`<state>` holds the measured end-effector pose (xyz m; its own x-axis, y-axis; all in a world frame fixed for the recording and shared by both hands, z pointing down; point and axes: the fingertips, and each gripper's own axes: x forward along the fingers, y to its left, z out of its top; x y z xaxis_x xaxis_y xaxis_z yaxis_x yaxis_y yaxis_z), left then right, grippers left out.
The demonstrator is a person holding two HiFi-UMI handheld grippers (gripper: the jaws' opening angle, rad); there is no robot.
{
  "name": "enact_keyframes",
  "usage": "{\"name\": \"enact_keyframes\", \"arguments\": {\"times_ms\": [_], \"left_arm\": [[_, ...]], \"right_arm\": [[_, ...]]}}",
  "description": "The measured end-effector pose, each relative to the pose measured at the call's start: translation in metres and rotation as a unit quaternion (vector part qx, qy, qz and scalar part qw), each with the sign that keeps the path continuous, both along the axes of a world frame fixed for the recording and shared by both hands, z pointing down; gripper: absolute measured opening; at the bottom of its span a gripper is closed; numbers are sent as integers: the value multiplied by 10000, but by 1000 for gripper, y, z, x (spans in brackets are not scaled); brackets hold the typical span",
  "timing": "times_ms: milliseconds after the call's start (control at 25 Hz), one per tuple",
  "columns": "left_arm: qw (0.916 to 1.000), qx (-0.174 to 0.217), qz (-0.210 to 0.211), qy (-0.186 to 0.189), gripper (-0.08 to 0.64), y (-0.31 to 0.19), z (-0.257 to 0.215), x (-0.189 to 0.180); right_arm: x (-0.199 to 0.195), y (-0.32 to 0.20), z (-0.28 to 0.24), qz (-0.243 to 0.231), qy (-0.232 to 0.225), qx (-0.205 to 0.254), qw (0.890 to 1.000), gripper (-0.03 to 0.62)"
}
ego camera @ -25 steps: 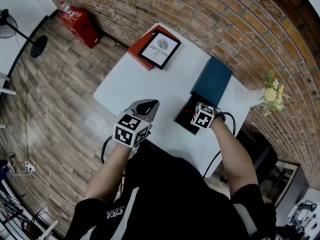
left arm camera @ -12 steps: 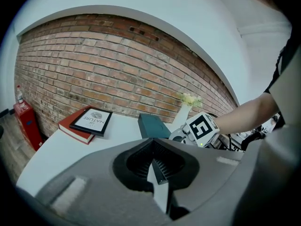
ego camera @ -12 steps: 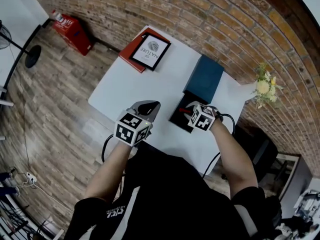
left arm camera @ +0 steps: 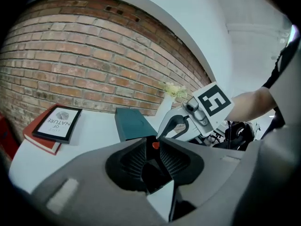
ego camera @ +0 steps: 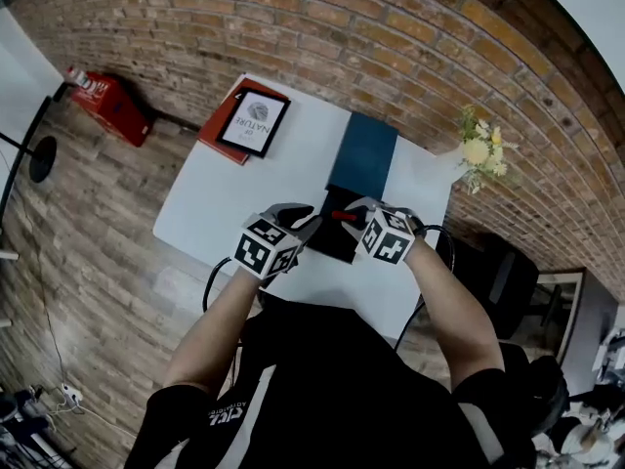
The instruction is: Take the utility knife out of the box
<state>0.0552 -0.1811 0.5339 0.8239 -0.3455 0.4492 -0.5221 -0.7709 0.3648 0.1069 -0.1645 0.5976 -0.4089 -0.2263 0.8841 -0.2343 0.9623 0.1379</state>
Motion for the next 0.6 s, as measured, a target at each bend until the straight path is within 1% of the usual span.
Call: {"name": "enact_keyframes", "arguments": {"times_ms": [120, 240, 360, 440, 600], "left_arm": [[9997, -38, 236, -15, 101, -4, 4, 19], [9986, -101, 506, -135, 117, -5, 13, 37], [9973, -129, 690, -219, 120, -5, 19, 50], [9968, -171, 759, -205, 120, -6, 20, 57], [9960, -337, 822, -45, 120, -5, 21, 68]], "right_arm": [[4, -1, -11, 79, -75, 92, 9999, 54], [8, -2, -18, 139, -135, 150, 9997, 54], [11, -2, -24, 181, -189, 210, 9994, 54], [13, -3, -27, 202, -221, 252, 9992, 54], [14, 0, -32, 183, -262, 328, 9990, 54]]}}
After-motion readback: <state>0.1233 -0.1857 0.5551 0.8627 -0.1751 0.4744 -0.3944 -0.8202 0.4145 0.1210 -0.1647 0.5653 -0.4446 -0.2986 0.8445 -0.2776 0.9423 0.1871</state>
